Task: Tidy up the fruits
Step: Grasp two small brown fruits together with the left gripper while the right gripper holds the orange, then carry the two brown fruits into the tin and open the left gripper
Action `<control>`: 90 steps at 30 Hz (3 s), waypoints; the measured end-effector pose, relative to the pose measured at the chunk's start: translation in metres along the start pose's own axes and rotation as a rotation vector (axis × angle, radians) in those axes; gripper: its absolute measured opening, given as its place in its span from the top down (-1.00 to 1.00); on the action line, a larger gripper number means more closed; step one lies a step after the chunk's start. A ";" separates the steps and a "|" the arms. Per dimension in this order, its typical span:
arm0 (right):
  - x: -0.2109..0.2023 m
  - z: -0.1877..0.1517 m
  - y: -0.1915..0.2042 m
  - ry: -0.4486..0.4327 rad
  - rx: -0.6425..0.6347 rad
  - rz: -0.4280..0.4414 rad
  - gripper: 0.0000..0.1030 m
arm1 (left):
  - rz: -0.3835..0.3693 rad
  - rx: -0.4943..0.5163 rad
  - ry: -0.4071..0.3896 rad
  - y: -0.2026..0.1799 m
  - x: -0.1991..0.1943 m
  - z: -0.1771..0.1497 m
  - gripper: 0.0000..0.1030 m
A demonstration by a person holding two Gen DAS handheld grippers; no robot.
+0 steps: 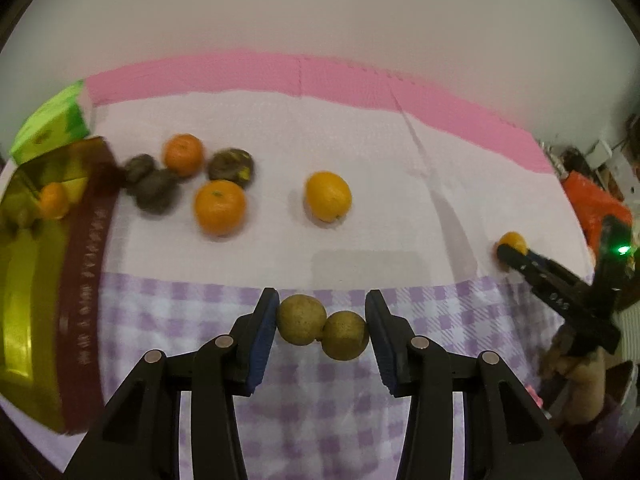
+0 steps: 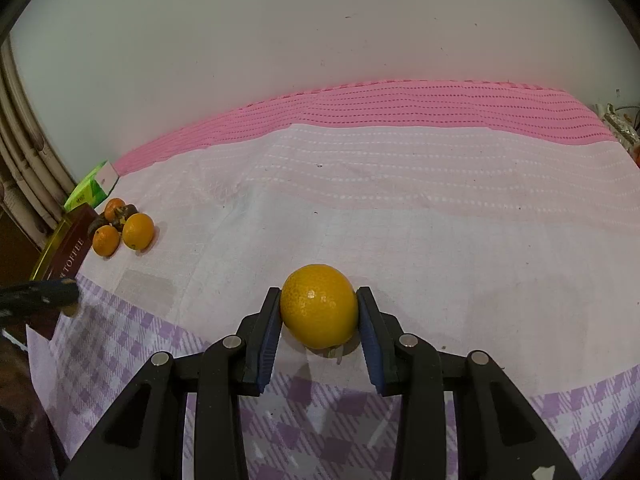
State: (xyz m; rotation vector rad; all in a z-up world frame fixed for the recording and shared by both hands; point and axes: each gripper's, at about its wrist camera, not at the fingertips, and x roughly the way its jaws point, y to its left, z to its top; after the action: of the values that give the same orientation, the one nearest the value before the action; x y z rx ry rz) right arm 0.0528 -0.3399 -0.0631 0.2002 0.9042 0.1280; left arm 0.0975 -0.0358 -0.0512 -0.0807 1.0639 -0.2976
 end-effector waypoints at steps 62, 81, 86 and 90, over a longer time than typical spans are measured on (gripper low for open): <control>0.003 -0.004 0.011 0.013 -0.047 -0.081 0.32 | 0.370 -0.209 -0.022 0.267 -0.033 0.036 0.11; 0.003 -0.005 0.011 0.016 -0.056 -0.093 0.31 | 0.418 -0.182 -0.022 0.270 -0.026 0.040 0.10; 0.003 -0.004 0.012 0.016 -0.056 -0.093 0.31 | 0.434 -0.184 -0.021 0.269 -0.032 0.040 0.08; 0.003 -0.004 0.012 0.016 -0.056 -0.093 0.31 | 0.420 -0.210 -0.029 0.266 -0.042 0.039 0.05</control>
State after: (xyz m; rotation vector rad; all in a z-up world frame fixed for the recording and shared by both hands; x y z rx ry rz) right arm 0.0510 -0.3273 -0.0656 0.1050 0.9235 0.0686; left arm 0.1663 0.2270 -0.0521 -0.0475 1.0533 0.1944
